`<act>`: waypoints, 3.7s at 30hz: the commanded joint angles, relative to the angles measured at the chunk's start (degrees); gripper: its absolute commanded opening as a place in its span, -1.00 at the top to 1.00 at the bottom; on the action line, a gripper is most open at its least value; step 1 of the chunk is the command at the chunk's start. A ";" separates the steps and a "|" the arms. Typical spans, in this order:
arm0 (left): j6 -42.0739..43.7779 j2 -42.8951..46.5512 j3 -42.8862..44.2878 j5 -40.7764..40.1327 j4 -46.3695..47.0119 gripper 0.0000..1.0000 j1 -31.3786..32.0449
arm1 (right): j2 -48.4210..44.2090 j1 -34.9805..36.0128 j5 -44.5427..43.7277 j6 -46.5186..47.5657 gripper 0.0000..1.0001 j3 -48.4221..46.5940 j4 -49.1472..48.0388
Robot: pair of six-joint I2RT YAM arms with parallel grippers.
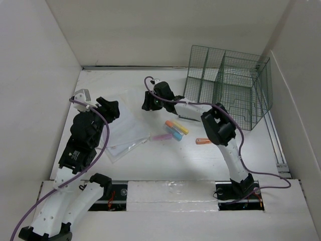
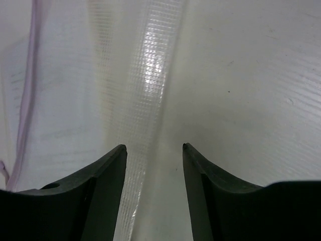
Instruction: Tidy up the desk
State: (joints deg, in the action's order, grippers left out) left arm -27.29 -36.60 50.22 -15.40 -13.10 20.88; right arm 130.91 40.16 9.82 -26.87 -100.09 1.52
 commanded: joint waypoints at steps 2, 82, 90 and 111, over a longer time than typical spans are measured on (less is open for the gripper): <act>0.57 0.91 -0.56 1.25 2.73 -0.08 -0.14 | 3.12 0.62 4.58 -3.09 -0.06 -5.19 0.15; 0.92 1.53 -1.00 4.94 3.87 -0.09 -0.14 | -26.04 3.07 3.45 -0.49 1.00 20.12 -17.36; 0.48 4.43 -1.00 7.66 4.66 -0.09 -0.14 | -48.28 -0.78 -2.87 6.74 1.00 16.00 -2.24; 0.57 8.74 -0.56 5.99 4.40 -0.10 2.32 | -62.01 -52.37 31.38 3.67 1.00 -0.98 19.22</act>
State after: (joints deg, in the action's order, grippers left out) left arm -26.94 -28.93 49.21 -8.64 -10.98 22.92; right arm 69.36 -9.41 30.70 -21.28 -98.24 19.38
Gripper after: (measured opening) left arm 0.545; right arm 0.014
